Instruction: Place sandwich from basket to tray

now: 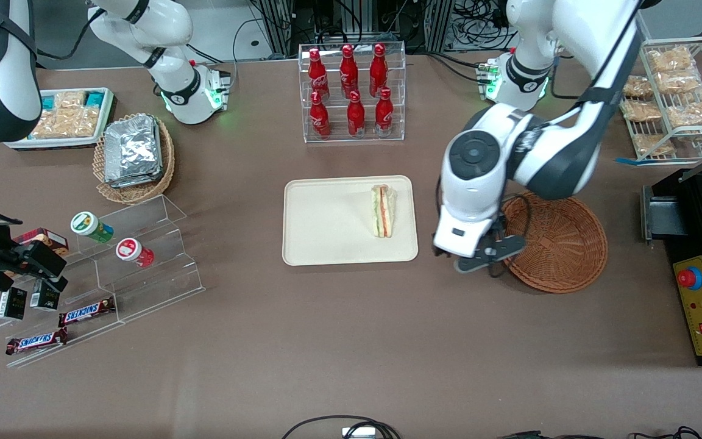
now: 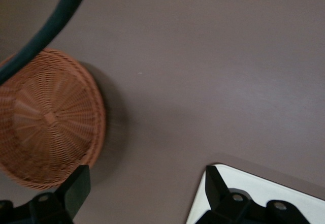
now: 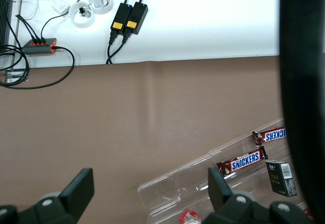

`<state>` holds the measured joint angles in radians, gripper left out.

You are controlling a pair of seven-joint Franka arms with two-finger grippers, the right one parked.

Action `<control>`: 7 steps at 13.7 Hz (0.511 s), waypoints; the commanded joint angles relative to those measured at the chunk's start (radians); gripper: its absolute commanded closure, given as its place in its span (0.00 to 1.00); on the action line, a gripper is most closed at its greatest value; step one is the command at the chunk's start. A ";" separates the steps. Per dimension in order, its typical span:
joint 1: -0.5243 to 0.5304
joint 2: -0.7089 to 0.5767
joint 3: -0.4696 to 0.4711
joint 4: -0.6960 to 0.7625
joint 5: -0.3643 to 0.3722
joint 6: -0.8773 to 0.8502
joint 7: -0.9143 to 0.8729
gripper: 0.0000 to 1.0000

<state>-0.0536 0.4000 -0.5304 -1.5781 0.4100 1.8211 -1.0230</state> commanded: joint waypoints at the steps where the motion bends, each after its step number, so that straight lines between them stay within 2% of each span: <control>1: 0.052 -0.049 -0.007 0.007 -0.055 -0.072 0.119 0.00; 3: 0.122 -0.113 -0.003 0.013 -0.129 -0.132 0.268 0.00; 7: 0.139 -0.228 0.153 0.020 -0.241 -0.207 0.542 0.00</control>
<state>0.0862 0.2355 -0.4334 -1.5465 0.2186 1.6521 -0.5841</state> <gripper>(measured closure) 0.000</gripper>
